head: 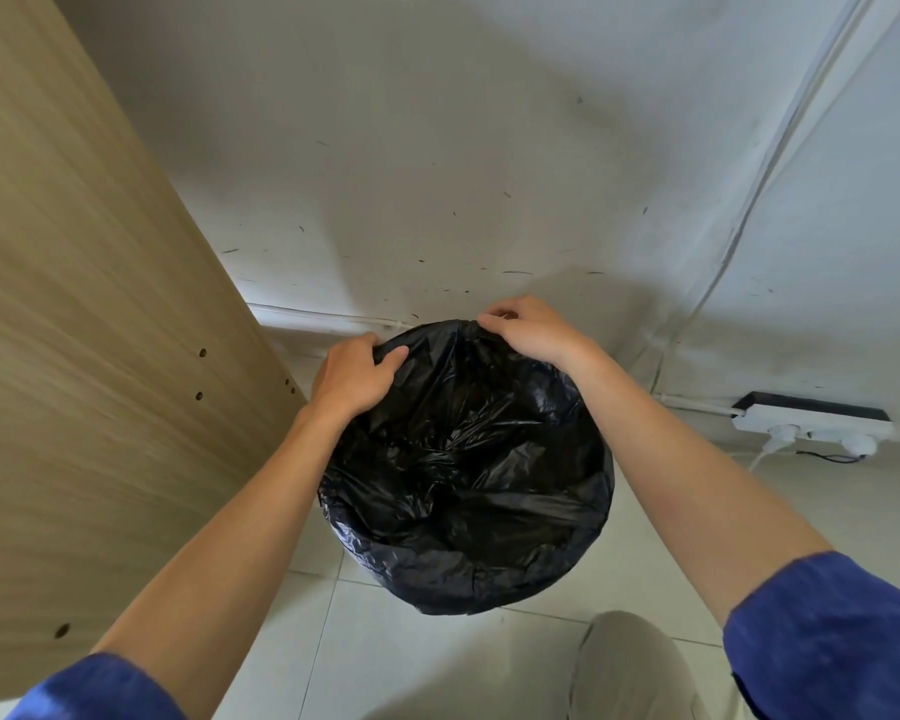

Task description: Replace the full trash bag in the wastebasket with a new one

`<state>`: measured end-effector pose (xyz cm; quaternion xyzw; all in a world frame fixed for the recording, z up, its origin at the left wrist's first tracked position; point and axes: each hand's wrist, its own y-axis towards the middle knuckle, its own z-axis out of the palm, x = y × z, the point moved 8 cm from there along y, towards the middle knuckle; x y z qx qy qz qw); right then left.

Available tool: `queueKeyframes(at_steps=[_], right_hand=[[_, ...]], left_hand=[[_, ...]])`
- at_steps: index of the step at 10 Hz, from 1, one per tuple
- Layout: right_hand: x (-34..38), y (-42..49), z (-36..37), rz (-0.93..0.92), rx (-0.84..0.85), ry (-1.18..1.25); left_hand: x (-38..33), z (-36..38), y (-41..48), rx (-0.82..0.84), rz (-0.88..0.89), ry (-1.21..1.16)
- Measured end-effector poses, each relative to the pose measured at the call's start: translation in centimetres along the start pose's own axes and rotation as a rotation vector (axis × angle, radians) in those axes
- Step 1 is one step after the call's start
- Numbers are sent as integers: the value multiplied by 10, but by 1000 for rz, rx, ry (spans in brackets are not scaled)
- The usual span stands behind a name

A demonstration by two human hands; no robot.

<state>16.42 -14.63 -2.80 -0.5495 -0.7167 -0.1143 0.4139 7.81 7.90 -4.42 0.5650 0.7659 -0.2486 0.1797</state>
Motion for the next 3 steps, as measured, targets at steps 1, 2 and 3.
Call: queueKeyframes(at_steps=[1,2,3], right_hand=[[-1,-11,-1,-17,-13,-19],[-2,-19,-1,-41,-53,-110],[6,-30,-9,-94,-173,-308]], left_hand=[[-8,1,-1,38,39,21],[-21,6,-3,37,120,132],[-41,8,-6,13,226,282]])
